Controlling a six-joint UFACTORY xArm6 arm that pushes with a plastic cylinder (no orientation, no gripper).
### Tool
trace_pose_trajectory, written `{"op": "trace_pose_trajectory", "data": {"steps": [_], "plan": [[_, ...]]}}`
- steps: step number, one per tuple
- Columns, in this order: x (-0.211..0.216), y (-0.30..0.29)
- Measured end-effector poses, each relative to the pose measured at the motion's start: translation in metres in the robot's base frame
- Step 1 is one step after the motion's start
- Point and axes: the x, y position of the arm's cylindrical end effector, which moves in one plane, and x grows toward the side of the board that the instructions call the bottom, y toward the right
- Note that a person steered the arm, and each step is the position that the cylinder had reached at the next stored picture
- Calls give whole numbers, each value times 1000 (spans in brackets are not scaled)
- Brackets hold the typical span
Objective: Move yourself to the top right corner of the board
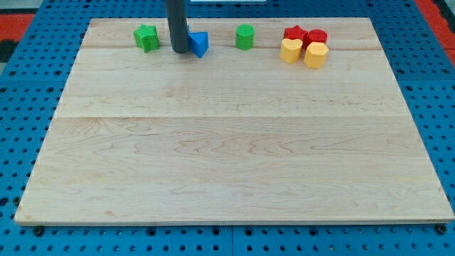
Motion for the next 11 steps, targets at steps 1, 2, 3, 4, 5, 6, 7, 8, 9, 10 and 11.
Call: {"op": "trace_pose_trajectory", "data": {"steps": [1, 2, 3, 4, 5, 6, 7, 8, 9, 10, 11], "plan": [[6, 5], [6, 21], [0, 38], [-14, 43], [-10, 44], [45, 63], [68, 75], [94, 98], [110, 138], [104, 206], [105, 241]]}}
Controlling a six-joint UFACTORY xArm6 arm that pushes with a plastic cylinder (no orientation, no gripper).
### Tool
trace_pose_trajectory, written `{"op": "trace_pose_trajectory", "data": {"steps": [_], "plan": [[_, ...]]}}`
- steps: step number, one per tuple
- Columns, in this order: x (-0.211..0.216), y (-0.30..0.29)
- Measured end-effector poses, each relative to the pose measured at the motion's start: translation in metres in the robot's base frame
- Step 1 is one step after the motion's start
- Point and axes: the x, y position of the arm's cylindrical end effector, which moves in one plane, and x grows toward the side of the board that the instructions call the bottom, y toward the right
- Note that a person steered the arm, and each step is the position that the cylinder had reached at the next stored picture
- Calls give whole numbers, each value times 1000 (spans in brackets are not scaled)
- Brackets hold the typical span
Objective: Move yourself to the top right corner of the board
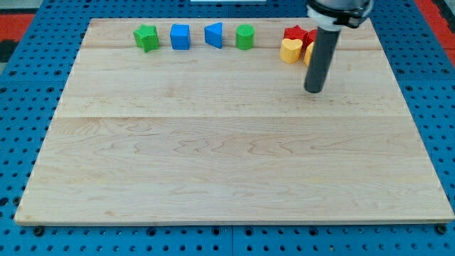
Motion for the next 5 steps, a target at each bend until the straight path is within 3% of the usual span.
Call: {"op": "trace_pose_trajectory", "data": {"steps": [2, 5], "plan": [[0, 52], [-114, 83]]}}
